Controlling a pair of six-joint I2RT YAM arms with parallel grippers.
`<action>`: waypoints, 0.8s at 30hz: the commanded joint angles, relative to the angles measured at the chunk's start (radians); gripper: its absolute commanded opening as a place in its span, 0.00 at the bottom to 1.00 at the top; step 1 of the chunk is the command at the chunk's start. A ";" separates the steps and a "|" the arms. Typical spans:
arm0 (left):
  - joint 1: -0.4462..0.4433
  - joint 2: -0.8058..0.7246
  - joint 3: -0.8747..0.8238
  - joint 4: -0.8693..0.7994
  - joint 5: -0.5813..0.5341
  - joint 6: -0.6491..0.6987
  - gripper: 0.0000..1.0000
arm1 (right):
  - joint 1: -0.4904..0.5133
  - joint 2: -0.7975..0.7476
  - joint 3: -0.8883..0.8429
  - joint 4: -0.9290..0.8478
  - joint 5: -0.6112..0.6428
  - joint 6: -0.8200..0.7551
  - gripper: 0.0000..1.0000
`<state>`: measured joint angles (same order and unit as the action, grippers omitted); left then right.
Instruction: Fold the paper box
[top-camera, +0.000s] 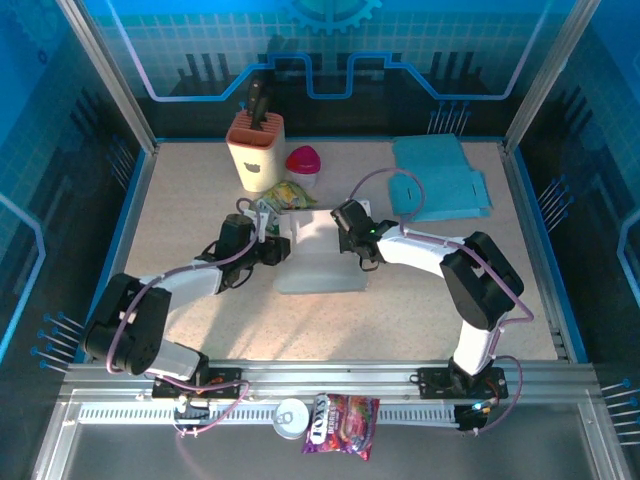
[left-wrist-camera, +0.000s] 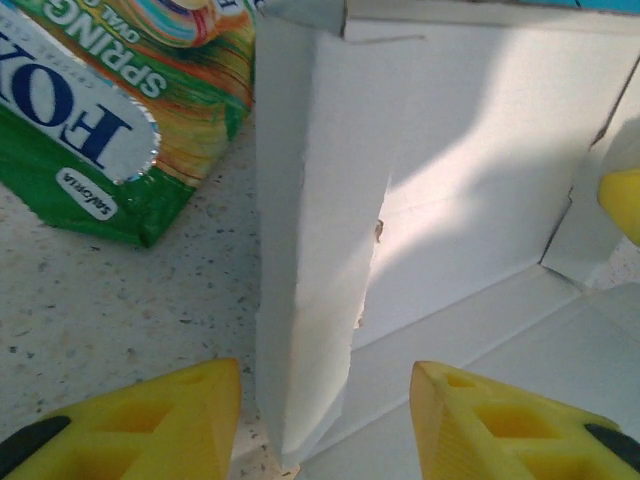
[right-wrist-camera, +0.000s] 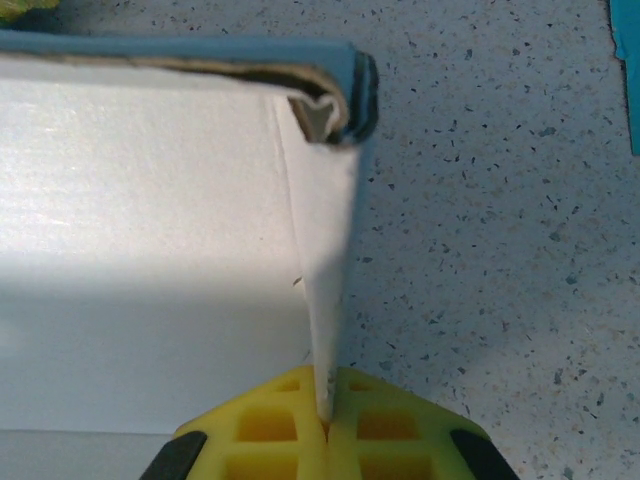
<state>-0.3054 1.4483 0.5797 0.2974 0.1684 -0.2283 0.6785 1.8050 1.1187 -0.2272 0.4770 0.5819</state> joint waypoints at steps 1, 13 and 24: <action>0.019 0.029 0.020 0.043 0.045 0.028 0.49 | -0.008 0.045 -0.008 -0.073 -0.045 -0.011 0.00; 0.040 0.156 0.153 -0.058 0.056 0.003 0.38 | -0.008 0.041 -0.008 -0.063 -0.058 -0.022 0.00; 0.003 0.189 0.170 -0.077 -0.014 0.001 0.20 | -0.008 0.040 -0.003 -0.065 -0.058 -0.020 0.00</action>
<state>-0.2852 1.6241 0.7307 0.2428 0.1852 -0.2352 0.6746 1.8050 1.1206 -0.2260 0.4656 0.5690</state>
